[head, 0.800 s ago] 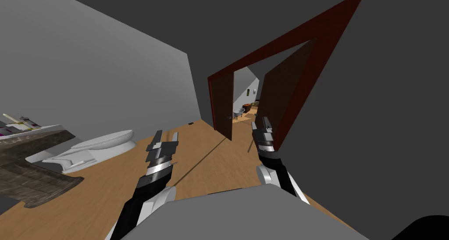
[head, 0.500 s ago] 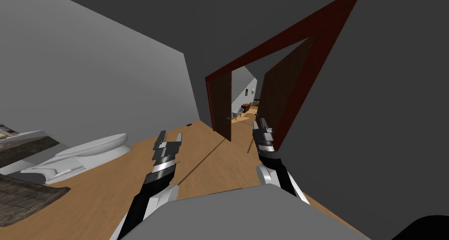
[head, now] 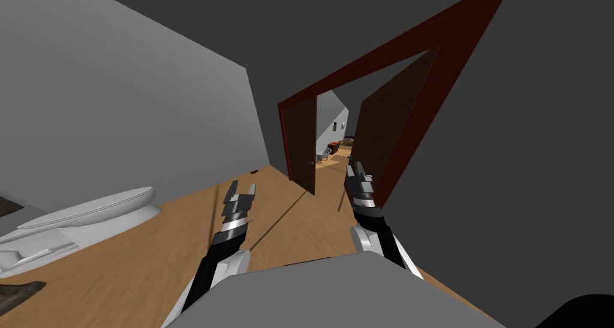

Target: Push the door open

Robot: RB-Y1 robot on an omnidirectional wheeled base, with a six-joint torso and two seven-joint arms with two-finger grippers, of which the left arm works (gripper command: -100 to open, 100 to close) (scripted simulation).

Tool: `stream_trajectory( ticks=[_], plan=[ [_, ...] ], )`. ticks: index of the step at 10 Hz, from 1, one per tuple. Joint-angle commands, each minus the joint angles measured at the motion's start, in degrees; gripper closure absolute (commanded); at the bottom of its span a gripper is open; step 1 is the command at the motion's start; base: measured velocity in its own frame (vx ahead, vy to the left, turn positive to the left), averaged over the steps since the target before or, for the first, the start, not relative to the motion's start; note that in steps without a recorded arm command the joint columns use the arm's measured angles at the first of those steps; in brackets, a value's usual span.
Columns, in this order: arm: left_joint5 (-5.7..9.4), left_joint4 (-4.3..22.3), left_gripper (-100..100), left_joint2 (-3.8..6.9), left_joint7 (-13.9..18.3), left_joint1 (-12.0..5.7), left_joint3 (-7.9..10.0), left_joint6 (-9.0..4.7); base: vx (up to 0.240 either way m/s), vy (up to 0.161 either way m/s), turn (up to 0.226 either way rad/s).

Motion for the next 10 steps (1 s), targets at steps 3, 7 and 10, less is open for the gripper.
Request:
stream_trajectory(
  ticks=[3,7,10],
  plan=[
    [0.08,4.33,-100,0.86,-0.33,-2.1,-0.57,-0.7,0.117,0.015,-0.062],
    [0.05,9.87,-100,1.64,-0.85,-4.53,-1.65,-1.74,0.099,0.024,-0.079],
    [0.03,13.4,-100,2.08,-1.18,-6.08,-2.33,-2.39,0.101,0.019,-0.066]
  ],
)
